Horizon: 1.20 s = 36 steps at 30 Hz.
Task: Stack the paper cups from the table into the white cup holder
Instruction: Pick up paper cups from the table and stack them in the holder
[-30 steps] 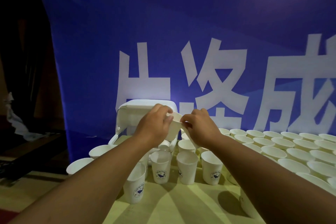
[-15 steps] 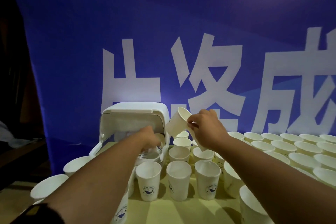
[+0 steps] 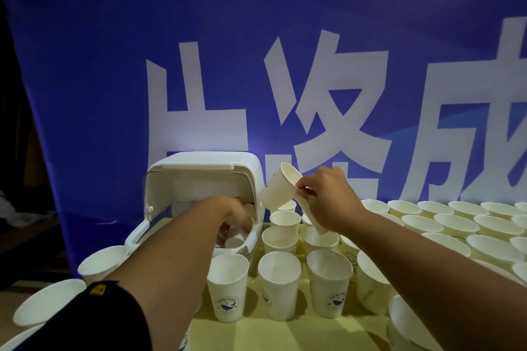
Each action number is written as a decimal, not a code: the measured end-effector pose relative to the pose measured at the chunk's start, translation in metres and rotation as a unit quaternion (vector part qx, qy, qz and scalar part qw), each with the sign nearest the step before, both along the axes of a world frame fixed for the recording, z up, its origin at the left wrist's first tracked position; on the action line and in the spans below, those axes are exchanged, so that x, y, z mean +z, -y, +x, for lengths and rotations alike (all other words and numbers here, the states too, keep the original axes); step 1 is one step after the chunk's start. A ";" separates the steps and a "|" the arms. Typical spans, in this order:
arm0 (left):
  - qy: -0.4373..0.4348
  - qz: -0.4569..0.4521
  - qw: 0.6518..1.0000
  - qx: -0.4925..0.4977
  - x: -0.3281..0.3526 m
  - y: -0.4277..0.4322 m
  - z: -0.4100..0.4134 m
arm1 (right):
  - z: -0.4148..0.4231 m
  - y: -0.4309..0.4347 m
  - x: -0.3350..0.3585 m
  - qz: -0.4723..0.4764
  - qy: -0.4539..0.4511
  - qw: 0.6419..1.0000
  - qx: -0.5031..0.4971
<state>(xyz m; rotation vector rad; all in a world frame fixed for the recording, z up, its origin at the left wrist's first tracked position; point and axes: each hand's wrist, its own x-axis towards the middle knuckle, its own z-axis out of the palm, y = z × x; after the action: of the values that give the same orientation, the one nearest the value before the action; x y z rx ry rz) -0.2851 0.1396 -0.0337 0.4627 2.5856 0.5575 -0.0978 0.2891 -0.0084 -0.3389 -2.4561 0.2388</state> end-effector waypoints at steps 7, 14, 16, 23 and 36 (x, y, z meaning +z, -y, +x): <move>0.011 -0.045 0.999 -0.027 0.003 0.000 0.005 | 0.004 0.007 0.002 0.004 0.001 1.000 0.005; -0.056 0.065 0.996 0.012 0.013 0.010 0.007 | 0.008 0.007 0.003 -0.001 -0.001 1.000 -0.007; -0.094 0.097 0.991 0.009 0.016 0.019 0.012 | 0.009 0.011 0.004 -0.014 -0.005 1.000 -0.011; -0.144 0.102 0.984 -0.035 0.022 0.053 0.032 | 0.018 0.030 0.011 -0.029 -0.006 1.000 -0.007; -0.259 0.223 0.937 -0.072 0.062 0.093 0.089 | 0.030 0.059 0.023 0.023 0.003 1.000 -0.001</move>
<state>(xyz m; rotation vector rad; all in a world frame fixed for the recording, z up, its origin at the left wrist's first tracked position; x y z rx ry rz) -0.1965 0.0463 0.0284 1.0660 2.8644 1.1013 -0.0681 0.2305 0.0142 -0.3220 -2.4627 0.1796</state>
